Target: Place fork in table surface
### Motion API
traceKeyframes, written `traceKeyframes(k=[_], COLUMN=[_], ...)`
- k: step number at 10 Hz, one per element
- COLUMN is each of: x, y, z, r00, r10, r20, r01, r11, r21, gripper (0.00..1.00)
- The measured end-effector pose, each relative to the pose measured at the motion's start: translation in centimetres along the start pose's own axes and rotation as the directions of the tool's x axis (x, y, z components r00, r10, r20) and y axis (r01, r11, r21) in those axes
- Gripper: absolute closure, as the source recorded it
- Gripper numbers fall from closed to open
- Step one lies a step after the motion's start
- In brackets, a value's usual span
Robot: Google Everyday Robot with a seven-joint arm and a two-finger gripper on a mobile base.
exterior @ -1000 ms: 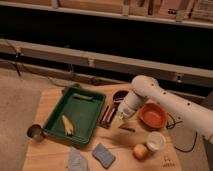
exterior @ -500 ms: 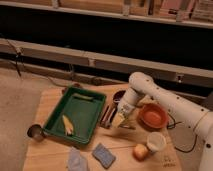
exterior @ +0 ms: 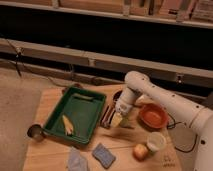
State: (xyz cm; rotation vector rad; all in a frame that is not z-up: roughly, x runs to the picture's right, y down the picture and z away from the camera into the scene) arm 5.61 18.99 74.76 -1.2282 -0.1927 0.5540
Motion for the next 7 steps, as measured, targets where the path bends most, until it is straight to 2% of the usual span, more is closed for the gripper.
traceKeyframes(k=[2, 3, 7], x=[-0.27, -0.15, -0.32], y=[0.15, 0.17, 0.35], z=[0.22, 0.16, 0.26], r00=[1.0, 1.0, 1.0], r10=[0.0, 0.004, 0.003], r20=[-0.013, -0.015, -0.029], r01=[0.0, -0.004, -0.003], r11=[1.0, 1.0, 1.0], r21=[-0.002, 0.001, -0.003], gripper=[0.24, 0.2, 0.22])
